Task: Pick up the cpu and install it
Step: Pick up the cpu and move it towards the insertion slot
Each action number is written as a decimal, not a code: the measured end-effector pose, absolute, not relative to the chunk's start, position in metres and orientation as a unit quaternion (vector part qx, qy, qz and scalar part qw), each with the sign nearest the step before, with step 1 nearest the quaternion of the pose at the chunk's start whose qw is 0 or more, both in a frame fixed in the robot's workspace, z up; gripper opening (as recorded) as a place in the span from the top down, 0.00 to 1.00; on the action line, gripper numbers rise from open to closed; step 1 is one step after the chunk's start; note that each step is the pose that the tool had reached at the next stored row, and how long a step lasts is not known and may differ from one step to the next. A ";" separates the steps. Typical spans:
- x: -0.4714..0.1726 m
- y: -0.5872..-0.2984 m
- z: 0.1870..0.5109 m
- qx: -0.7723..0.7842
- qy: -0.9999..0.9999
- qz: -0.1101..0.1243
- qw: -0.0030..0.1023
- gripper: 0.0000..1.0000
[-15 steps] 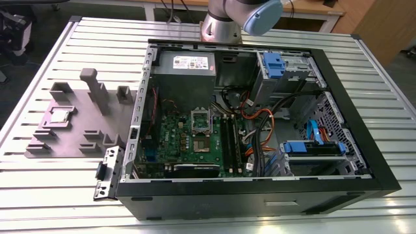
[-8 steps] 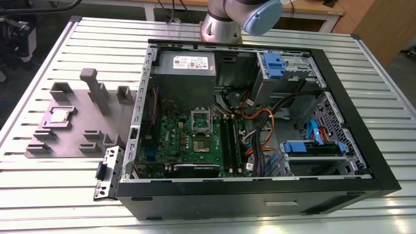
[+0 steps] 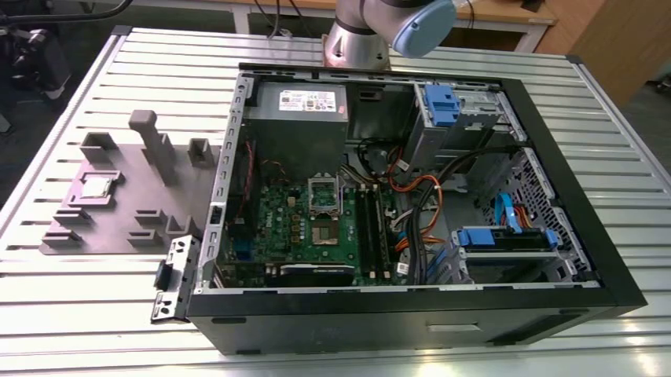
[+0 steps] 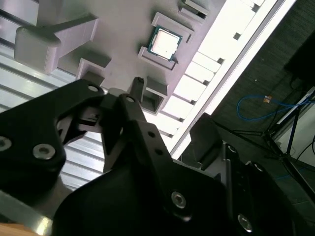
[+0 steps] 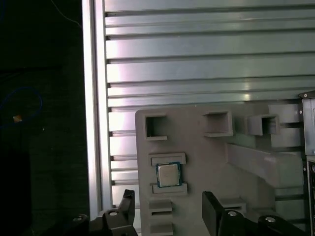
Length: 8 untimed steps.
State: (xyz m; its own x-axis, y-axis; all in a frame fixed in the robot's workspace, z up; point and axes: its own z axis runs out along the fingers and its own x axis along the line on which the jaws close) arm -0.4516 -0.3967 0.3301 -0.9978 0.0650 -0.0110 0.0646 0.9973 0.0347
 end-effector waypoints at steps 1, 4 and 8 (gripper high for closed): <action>-0.452 -0.397 0.330 0.032 0.999 0.017 0.006 0.34; -0.452 -0.397 0.330 0.032 0.999 0.017 0.006 0.28; -0.452 -0.397 0.329 0.032 0.999 0.017 0.006 0.28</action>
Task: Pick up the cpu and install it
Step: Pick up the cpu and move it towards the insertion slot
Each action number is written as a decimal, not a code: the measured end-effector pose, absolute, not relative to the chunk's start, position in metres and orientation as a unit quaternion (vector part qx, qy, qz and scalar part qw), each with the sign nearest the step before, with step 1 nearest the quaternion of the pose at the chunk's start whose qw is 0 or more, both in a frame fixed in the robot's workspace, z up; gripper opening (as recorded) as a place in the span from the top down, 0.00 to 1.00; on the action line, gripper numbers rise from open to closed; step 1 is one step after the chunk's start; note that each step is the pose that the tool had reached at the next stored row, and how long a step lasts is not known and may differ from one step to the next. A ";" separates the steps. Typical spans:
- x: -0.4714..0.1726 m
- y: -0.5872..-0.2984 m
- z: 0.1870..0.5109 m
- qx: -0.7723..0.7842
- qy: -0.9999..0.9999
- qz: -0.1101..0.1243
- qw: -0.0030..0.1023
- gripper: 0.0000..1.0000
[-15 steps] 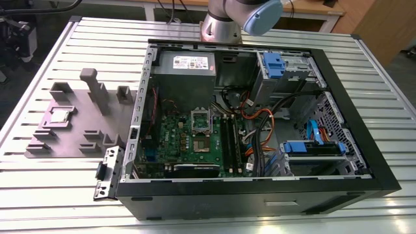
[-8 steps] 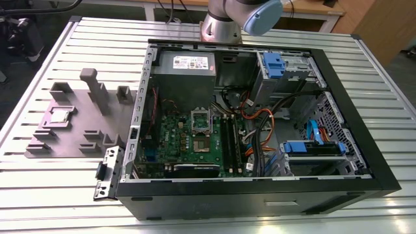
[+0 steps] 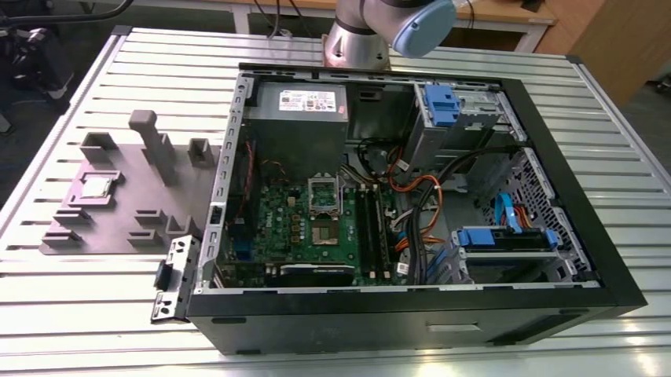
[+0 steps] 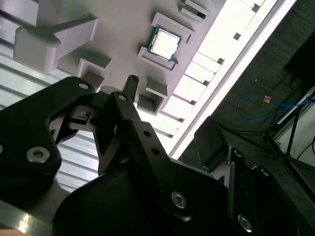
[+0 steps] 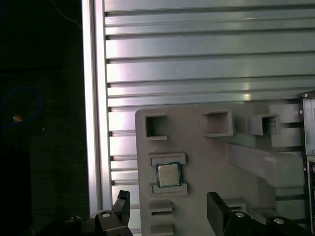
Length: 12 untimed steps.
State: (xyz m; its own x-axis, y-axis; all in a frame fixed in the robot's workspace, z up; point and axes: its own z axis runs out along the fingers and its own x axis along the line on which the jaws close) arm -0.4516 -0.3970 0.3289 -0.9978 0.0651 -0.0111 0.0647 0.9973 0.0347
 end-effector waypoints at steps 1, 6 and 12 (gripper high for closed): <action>-0.452 -0.397 0.328 0.032 0.999 0.017 0.006 0.28; -0.452 -0.398 0.326 0.032 0.999 0.018 0.006 0.28; -0.452 -0.398 0.326 0.032 0.999 0.018 0.006 0.28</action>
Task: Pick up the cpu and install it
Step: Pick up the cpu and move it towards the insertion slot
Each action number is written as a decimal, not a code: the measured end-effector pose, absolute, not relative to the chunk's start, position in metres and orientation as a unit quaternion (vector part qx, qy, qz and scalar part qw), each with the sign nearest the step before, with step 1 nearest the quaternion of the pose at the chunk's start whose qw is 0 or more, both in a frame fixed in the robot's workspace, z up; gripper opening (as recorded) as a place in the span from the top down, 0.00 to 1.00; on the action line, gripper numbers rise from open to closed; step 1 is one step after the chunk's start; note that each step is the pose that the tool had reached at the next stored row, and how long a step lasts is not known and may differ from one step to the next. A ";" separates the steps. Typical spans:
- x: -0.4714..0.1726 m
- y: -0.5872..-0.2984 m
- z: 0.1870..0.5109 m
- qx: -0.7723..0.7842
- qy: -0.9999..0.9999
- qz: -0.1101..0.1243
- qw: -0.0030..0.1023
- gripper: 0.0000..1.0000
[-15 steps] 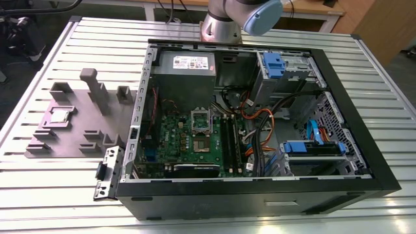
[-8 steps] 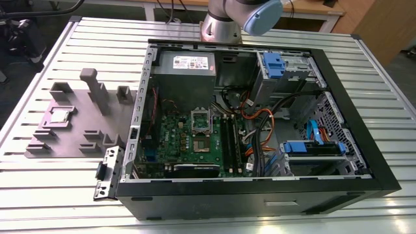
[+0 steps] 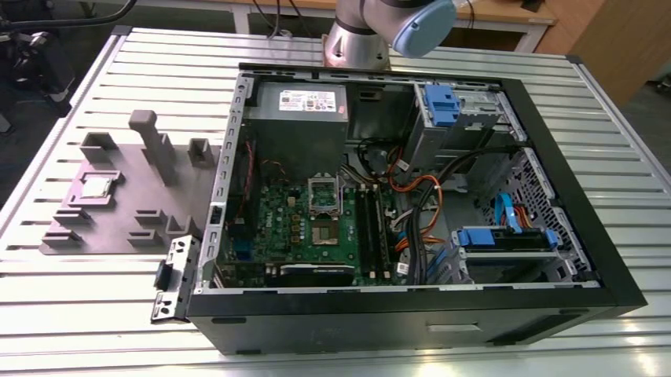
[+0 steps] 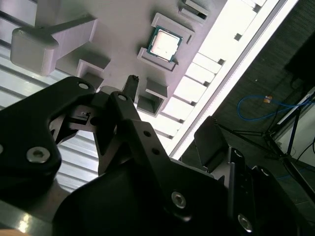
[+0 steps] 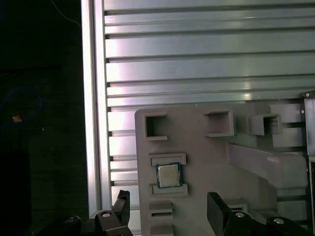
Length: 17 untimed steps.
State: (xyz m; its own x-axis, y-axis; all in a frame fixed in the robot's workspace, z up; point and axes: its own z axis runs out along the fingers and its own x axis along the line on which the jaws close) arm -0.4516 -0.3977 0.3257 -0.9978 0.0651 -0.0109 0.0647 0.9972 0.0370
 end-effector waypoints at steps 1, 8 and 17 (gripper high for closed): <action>-0.452 -0.398 0.326 0.032 0.999 0.018 0.006 0.28; -0.452 -0.398 0.325 0.032 0.999 0.018 0.006 0.28; -0.451 -0.402 0.310 0.021 1.000 0.018 0.006 0.20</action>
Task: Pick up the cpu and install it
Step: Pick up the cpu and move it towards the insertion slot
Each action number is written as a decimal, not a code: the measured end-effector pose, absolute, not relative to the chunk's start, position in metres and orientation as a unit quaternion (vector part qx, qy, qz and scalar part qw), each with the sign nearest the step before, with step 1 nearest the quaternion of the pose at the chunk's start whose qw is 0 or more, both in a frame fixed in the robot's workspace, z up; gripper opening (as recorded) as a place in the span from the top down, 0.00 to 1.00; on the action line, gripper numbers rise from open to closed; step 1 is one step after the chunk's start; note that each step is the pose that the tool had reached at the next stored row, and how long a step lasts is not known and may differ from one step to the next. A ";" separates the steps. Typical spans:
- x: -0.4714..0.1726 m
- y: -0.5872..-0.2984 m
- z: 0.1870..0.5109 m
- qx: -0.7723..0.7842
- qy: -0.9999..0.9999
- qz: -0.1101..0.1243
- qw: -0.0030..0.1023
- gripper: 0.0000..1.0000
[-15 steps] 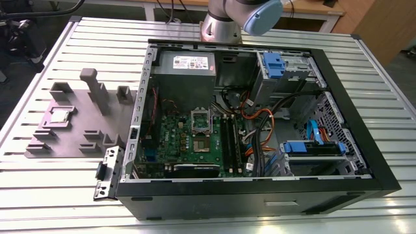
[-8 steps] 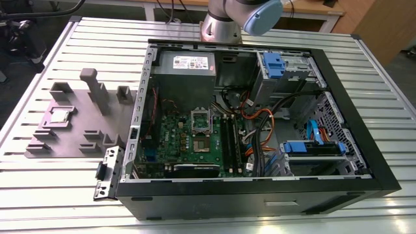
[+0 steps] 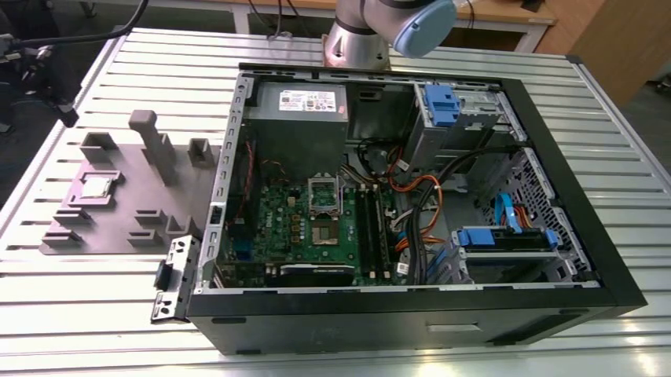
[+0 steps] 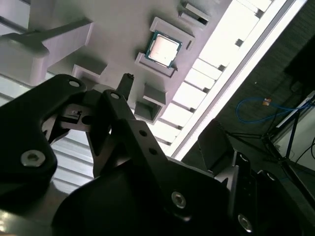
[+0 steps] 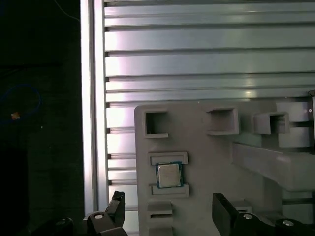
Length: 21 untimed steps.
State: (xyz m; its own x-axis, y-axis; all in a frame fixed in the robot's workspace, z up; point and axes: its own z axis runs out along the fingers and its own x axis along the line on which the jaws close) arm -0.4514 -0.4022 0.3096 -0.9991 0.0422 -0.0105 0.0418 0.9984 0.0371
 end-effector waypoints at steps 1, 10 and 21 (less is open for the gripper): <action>-0.451 -0.402 0.308 0.017 1.000 0.018 0.006 0.20; -0.451 -0.403 0.303 0.010 1.000 0.018 0.005 0.29; -0.451 -0.403 0.303 0.010 1.000 0.018 0.005 0.29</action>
State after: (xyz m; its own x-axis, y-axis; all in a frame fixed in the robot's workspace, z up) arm -0.4512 -0.4033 0.3028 -0.9998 0.0194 -0.0104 0.0190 0.9992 0.0365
